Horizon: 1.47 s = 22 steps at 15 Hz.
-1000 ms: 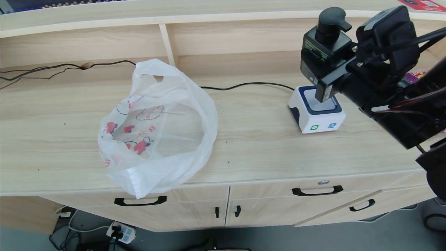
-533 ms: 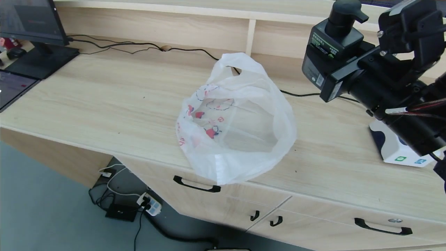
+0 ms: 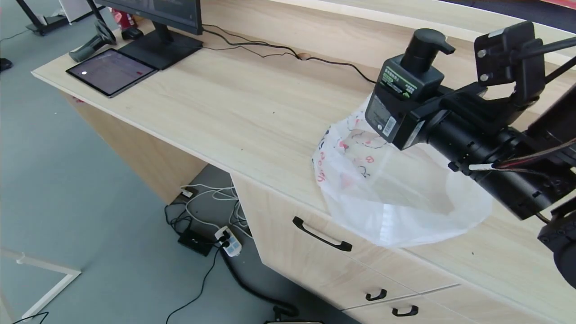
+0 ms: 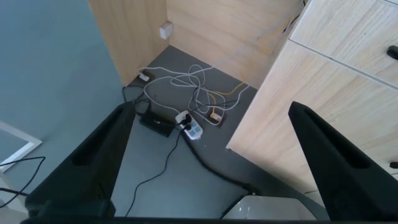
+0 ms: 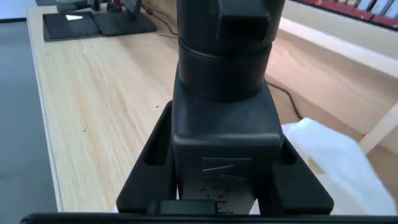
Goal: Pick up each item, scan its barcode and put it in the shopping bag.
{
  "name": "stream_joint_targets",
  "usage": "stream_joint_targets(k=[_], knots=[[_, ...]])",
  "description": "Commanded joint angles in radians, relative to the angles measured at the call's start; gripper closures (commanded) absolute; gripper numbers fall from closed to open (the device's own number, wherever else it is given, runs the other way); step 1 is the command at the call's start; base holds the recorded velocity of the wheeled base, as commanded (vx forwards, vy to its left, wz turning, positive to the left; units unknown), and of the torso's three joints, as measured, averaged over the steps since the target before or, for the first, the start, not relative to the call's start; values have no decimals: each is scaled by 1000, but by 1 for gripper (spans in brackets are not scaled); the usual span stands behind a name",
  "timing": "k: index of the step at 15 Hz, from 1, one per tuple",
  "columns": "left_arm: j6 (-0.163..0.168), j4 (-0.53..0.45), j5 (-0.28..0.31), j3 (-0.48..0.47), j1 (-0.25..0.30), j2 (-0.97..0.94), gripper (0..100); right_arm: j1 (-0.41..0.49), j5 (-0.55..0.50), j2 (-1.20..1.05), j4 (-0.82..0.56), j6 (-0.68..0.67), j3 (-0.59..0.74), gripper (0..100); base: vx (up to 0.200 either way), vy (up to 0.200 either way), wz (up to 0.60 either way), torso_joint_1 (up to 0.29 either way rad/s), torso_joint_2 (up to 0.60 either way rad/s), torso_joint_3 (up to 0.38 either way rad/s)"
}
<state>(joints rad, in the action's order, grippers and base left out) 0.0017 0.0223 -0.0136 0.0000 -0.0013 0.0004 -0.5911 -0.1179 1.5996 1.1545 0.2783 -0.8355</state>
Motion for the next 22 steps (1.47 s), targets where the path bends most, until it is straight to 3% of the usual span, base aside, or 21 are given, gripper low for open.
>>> stream_joint_targets(k=[1,3,7,10,14,21,22], knots=[[0,2,0,0,1,0,0,2,-49,25,4,-105,3,100,0,0,0,0,0,0],[0,4,0,0,1,0,0,25,-63,23,4,-209,21,100,0,0,0,0,0,0],[0,4,0,0,1,0,0,56,-78,7,30,-307,144,100,0,0,0,0,0,0],[0,4,0,0,1,0,0,85,-85,45,25,-357,156,100,0,0,0,0,0,0],[0,4,0,0,1,0,0,88,-171,103,27,-458,184,100,0,0,0,0,0,0],[0,4,0,0,1,0,0,112,-180,154,30,-470,194,100,0,0,0,0,0,0],[0,5,0,0,1,0,0,112,-180,154,33,-470,199,0,0,0,0,0,0,0]])
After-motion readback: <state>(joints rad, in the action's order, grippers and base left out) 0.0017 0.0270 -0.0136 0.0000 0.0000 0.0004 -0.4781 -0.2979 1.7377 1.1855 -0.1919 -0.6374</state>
